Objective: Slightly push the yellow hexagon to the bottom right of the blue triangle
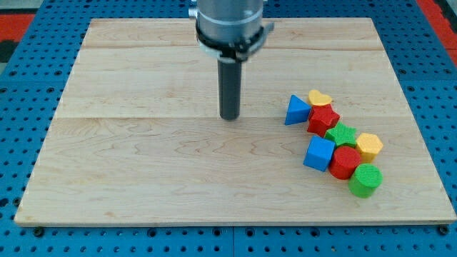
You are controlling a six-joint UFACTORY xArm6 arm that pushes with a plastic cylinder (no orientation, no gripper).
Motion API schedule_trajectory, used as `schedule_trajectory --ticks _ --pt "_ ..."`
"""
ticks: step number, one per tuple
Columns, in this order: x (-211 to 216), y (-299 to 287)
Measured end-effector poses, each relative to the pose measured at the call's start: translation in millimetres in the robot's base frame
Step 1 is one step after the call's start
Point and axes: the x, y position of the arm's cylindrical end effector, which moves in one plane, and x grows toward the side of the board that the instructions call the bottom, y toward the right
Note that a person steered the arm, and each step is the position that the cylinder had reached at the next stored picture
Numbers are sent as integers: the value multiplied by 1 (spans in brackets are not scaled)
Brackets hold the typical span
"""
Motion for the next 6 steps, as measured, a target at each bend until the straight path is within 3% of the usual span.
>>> schedule_trajectory --ticks 3,4,5,6 --pt "-32 11" --pt "-65 65" --pt "-13 110" --pt "38 93"
